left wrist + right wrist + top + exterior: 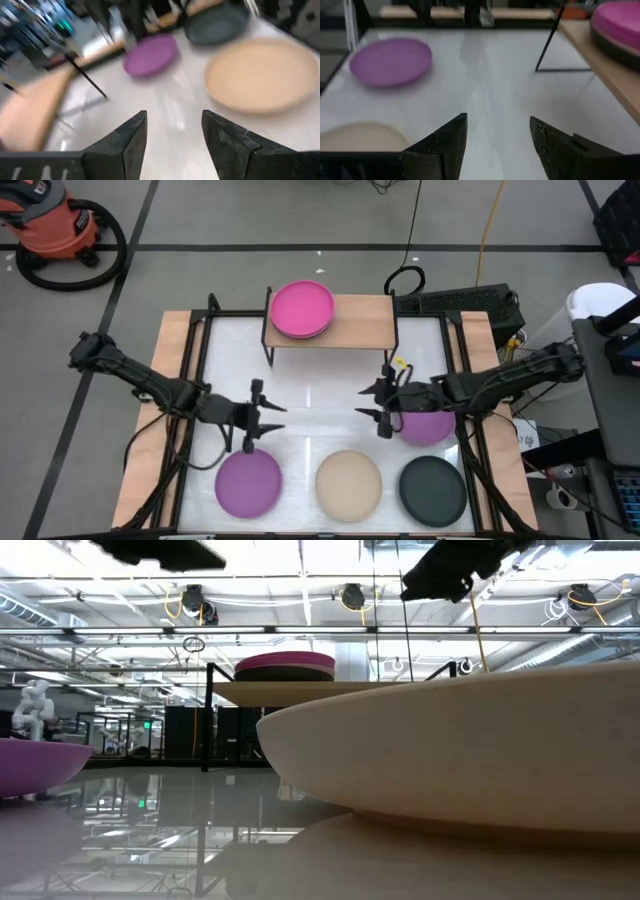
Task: Place and stack plates onto a shelf
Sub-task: Put the bottom violet plate on the shelf, then stack the violet plate on top of the violet plate on the shelf
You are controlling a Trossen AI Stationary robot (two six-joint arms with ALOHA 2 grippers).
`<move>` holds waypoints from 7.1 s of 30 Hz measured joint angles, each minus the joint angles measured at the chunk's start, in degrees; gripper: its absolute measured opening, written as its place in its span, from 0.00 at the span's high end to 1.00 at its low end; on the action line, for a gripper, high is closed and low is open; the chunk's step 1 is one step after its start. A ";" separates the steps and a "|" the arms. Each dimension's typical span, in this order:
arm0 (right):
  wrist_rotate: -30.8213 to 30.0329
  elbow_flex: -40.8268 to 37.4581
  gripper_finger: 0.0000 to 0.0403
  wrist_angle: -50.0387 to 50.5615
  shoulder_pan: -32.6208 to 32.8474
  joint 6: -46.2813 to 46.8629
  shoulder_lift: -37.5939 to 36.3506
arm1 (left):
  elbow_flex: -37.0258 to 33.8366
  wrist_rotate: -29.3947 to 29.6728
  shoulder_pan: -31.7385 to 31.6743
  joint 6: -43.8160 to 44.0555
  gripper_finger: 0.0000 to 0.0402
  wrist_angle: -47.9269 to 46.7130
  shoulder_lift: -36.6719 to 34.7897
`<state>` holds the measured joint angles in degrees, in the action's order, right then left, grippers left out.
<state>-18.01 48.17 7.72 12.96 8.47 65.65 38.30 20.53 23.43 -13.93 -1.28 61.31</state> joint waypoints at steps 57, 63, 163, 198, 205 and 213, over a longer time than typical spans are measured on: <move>-3.18 -33.63 0.51 -52.08 0.17 -4.87 -13.62 | 0.66 -27.62 -1.67 21.86 0.56 -24.01 22.76; -3.18 -33.60 0.51 -52.08 0.17 -4.86 -13.62 | 0.69 -28.44 -2.17 19.97 0.84 -24.01 23.46; -1.63 -33.58 0.51 -57.21 1.66 -22.82 -27.67 | 82.88 -32.32 -58.90 9.90 0.83 -34.52 61.41; -11.02 4.84 0.51 23.17 1.74 0.76 -15.94 | 29.56 -35.35 -45.80 1.35 0.76 -4.29 1.28; -1.14 2.17 0.51 24.82 1.79 10.83 -8.77 | 2.49 -35.34 -43.65 9.04 0.76 22.04 -8.06; 5.42 0.13 0.51 34.16 1.79 26.95 1.44 | -12.59 -32.76 -43.18 13.68 0.76 43.41 -7.97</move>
<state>-12.59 48.30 41.88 14.74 35.42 67.09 25.71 -12.23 -19.75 -0.25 42.13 53.34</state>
